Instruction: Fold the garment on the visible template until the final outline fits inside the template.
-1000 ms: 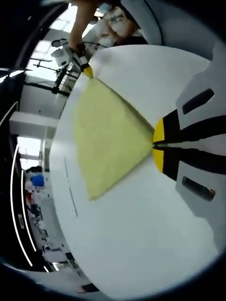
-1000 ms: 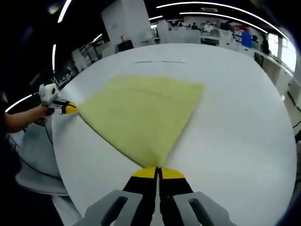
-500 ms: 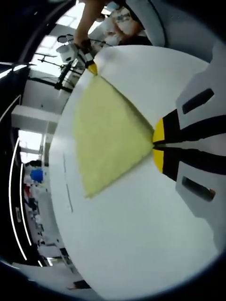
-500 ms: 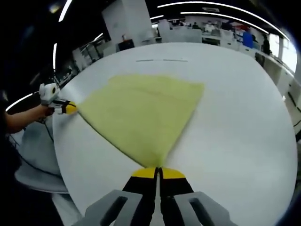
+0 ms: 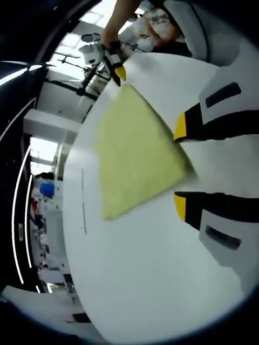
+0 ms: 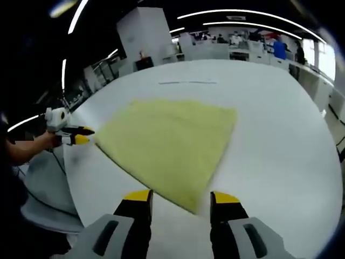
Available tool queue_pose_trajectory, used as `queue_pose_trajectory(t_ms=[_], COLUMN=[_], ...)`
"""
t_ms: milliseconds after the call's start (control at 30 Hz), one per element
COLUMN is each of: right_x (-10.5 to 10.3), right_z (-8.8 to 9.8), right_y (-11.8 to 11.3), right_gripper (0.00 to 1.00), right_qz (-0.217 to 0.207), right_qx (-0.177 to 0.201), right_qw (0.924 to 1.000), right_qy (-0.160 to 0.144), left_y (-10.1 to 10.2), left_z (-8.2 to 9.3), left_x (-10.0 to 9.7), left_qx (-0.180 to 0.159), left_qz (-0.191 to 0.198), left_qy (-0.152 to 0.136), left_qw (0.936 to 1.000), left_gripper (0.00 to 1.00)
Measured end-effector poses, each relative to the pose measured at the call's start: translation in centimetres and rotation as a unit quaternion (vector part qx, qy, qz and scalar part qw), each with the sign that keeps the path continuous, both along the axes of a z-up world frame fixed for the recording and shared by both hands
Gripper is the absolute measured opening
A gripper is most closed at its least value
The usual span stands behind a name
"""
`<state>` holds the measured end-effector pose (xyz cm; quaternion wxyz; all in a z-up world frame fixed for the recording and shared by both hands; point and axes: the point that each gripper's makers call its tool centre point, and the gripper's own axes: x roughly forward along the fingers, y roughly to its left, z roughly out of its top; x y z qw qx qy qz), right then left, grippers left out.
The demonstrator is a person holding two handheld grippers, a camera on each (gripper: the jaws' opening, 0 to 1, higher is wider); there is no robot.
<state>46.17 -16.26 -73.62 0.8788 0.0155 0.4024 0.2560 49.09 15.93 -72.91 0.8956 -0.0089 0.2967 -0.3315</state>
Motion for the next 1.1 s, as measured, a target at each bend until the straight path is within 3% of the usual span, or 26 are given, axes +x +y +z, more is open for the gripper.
queue_pose_trajectory(t_ms=[167, 267, 467, 700, 867, 1100], right_x=[-0.2, -0.5, -1.3, -2.2, -2.4, -2.8], right_z=[1.7, 2.8, 5.0, 6.3, 6.9, 7.1], right_y=[0.9, 1.5, 2.6, 4.0, 4.5, 4.9], right_gripper=[0.61, 0.72, 0.83, 0.92, 0.97, 0.99], right_qz=[0.009, 0.016, 0.023, 0.037, 0.032, 0.041], right_qx=[0.001, 0.006, 0.016, 0.019, 0.017, 0.006], right_qw=[0.9997, 0.9993, 0.9976, 0.9958, 0.9953, 0.9947], right_qy=[-0.023, -0.033, -0.064, -0.081, -0.090, -0.094], left_y=[-0.8, -1.2, -1.8, -1.7, -1.7, -1.4], left_z=[1.3, 2.3, 4.3, 5.5, 6.8, 7.1], left_x=[-0.2, -0.3, -0.9, -1.7, -2.1, -2.3], left_qx=[-0.006, 0.001, 0.007, 0.012, 0.023, 0.033], left_qz=[-0.004, -0.011, -0.015, -0.017, -0.026, -0.025], left_qy=[-0.007, -0.017, -0.031, -0.035, -0.054, -0.054], left_qw=[0.9999, 0.9998, 0.9994, 0.9992, 0.9979, 0.9977], left_gripper=[0.49, 0.62, 0.83, 0.97, 0.99, 0.99])
